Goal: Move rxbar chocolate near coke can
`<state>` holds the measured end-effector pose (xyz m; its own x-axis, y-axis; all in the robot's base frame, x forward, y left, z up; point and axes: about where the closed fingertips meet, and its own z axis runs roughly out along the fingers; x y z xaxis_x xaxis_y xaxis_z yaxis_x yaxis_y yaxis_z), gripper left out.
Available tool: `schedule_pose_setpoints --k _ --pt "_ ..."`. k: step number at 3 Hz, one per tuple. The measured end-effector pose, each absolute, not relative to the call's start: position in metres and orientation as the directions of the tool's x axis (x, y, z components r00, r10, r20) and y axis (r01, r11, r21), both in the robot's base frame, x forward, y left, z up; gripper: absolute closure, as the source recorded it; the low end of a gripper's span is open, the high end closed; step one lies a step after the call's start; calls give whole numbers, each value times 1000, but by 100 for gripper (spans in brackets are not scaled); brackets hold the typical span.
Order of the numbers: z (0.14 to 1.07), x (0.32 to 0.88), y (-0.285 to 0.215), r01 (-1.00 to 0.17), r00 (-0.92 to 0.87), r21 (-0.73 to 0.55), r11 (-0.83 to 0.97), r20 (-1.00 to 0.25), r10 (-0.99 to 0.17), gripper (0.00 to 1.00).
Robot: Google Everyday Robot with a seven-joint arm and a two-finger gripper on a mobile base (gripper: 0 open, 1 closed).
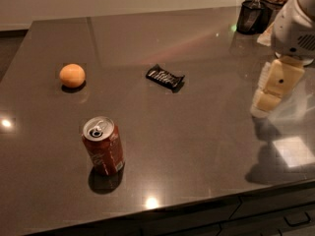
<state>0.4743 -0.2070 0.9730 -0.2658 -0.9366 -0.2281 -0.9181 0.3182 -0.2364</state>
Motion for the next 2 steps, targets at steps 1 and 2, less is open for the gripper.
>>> schedule_pose_setpoints --k 1,2 --pt "955 532 -193 -890 -339 -212 403 -281 -898 0" --pt "921 601 -154 -865 -383 -178 468 -367 -848 0"
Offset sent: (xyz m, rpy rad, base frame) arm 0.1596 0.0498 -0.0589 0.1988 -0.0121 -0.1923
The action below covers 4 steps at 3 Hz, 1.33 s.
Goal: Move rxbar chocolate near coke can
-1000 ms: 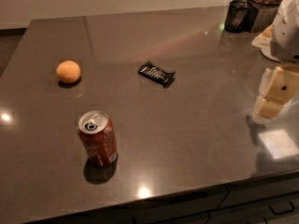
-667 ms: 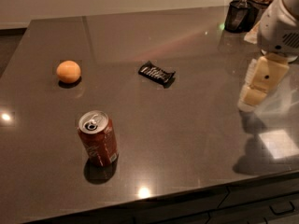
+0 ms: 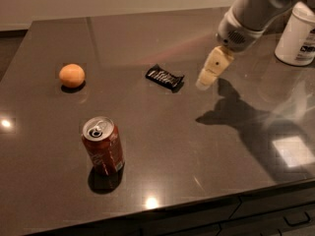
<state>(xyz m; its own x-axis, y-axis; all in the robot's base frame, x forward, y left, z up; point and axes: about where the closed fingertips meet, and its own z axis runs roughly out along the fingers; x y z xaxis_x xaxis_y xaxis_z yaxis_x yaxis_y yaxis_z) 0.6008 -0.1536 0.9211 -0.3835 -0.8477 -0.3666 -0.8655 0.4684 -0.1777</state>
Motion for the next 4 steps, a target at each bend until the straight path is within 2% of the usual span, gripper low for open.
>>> schedule_pose_setpoints --k 3,4 --pt "863 655 -72 -885 -387 -91 457 -403 -829 0" --pt "850 660 -53 -894 -383 -64 443 -401 -832 13"
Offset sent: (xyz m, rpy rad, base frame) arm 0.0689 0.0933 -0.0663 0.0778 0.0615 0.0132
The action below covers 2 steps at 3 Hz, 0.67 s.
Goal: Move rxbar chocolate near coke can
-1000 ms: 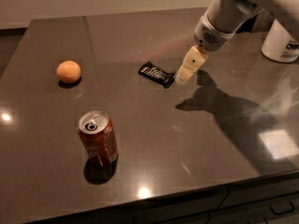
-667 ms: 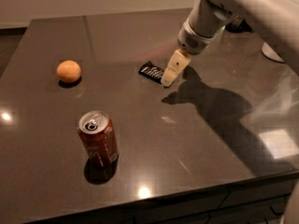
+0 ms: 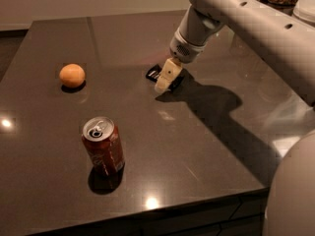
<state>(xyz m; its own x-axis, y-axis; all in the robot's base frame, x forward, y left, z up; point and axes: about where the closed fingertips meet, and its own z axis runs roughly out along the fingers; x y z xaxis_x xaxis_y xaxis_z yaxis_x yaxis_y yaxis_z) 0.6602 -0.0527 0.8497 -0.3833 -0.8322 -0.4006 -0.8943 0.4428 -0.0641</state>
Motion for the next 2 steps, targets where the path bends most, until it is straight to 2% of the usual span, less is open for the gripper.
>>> schedule_pose_setpoints --k 2 --pt "840 658 -51 -902 -381 -43 429 -385 -840 61"
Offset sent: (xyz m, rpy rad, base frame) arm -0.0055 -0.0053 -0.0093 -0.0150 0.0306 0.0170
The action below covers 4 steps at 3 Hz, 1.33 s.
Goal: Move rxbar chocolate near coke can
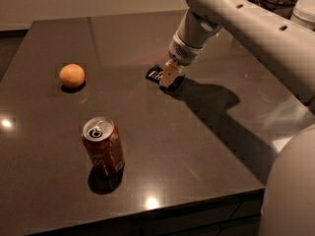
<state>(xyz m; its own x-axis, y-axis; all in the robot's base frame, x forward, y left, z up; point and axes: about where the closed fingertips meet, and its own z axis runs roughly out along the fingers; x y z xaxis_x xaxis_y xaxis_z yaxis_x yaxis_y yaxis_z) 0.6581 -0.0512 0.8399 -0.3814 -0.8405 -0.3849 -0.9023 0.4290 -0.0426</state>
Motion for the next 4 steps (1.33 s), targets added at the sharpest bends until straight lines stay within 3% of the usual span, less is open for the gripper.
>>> schedule_pose_setpoints --k 1,2,4 --pt "841 652 -56 -906 -374 -49 421 -375 -848 83" --pt "856 635 -60 -921 -333 -63 384 -382 -862 100" --pt "867 572 -19 -987 -121 -45 152 -402 -908 100"
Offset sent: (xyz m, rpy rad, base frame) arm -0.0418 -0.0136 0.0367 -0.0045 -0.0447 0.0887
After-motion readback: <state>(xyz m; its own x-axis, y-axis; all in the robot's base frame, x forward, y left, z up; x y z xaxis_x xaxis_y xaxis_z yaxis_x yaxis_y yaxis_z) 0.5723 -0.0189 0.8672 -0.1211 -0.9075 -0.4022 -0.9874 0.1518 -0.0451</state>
